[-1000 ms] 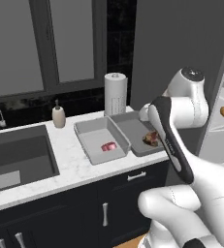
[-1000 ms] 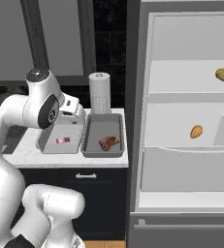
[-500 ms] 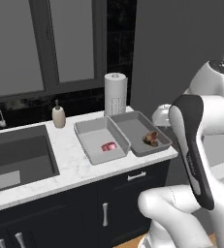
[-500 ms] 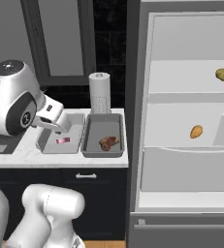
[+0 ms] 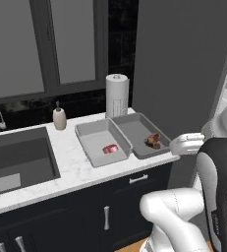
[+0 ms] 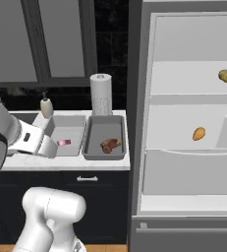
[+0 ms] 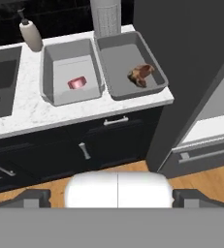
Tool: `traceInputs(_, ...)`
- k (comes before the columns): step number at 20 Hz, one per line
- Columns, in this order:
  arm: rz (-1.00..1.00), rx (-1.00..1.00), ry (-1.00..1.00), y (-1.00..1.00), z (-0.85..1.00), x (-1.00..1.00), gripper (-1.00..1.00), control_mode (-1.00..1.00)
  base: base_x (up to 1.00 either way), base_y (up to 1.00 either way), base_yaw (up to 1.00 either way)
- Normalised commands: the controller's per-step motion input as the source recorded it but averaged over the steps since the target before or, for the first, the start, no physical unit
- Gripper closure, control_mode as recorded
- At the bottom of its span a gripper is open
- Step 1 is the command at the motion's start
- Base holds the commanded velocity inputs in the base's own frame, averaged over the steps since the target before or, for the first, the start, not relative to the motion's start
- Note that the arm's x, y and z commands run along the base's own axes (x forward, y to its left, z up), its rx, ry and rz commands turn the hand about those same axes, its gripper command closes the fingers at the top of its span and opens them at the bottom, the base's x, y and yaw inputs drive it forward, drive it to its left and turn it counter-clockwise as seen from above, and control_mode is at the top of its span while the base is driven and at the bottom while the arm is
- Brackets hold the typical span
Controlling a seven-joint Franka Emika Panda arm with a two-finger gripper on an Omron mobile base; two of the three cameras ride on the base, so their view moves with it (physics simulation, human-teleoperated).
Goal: Place one potato and one steak in each tupperware on the nearby counter, to pack two identical lunches.
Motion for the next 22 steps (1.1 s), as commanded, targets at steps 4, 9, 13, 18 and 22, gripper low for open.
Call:
traceInputs(4,0.0,0.0,0.0,0.04,0.0,-0.3,-1.0,-1.0,0.0,0.0,0.0)
traceInputs(9,0.0,0.0,0.0,0.03,-0.01,-0.05,-1.0,-1.0,0.0,0.0,0.0)
traceInputs(13,0.0,0.0,0.0,0.0,0.0,-0.01,-1.0,1.0,-0.11,0.0,0.0)
traceInputs(18,0.0,0.0,0.0,0.0,0.0,0.0,-1.0,1.0,-0.53,-0.05,0.04)
traceInputs(22,0.0,0.0,0.0,0.0,0.0,0.0,-1.0,1.0,-0.7,-0.19,0.18)
